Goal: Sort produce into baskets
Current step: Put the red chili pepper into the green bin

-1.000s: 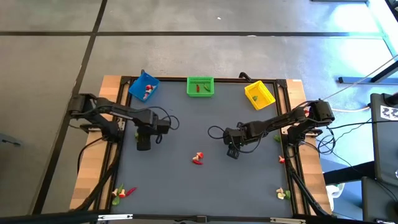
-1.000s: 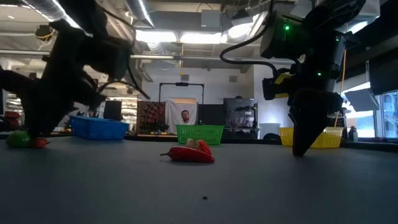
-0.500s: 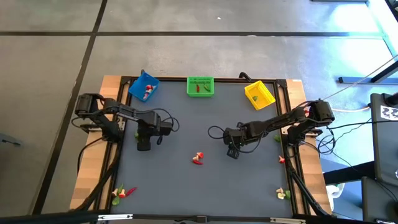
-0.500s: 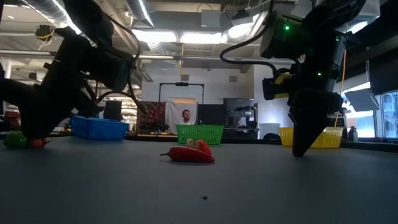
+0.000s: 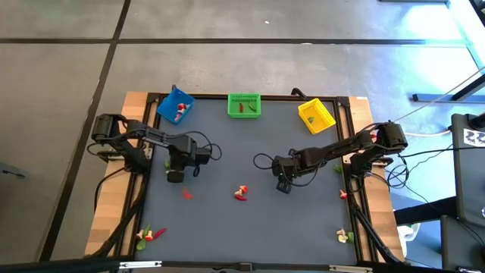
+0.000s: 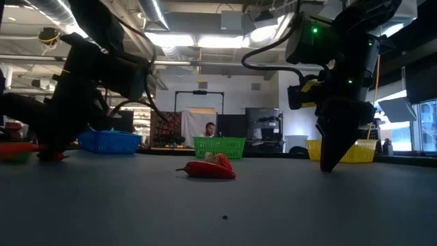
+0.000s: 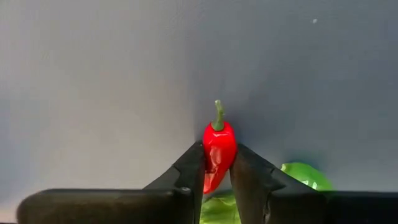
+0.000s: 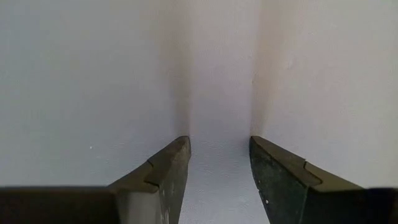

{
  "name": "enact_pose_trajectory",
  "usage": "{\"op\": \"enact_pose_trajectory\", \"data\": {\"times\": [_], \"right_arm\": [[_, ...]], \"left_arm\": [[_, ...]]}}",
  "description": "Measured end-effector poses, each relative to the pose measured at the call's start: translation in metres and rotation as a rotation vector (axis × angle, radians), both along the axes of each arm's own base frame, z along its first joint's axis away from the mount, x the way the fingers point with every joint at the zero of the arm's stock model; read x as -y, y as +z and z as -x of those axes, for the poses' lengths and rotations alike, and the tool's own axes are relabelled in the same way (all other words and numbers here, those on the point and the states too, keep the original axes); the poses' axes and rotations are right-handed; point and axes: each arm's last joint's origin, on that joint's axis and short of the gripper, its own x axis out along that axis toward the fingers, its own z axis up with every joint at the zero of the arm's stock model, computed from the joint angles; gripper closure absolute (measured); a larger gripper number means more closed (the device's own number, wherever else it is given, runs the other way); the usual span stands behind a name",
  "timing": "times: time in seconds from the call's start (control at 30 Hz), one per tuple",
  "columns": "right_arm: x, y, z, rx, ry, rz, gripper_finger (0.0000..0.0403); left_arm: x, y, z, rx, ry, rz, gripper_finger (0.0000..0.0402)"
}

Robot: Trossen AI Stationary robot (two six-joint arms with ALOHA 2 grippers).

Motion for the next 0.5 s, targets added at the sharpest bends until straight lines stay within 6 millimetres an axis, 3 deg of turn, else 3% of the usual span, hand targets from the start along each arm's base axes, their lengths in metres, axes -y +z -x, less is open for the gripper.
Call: {"op": "enact_pose_trajectory", "data": {"times": [0.2,0.5], "right_arm": [[0.0,0.0001,-0.0003,0.003,0.0,0.0,0.0228],[0.0,0.0001,-0.0002,0.002,0.0,0.001,0.0228]], "left_arm": [[-0.0039,0.0002,0.0001,0.002,0.021,0.015,0.0359],[-0.006,0.0074,-0.0092,0.046,0.03,0.02,0.0354]]}}
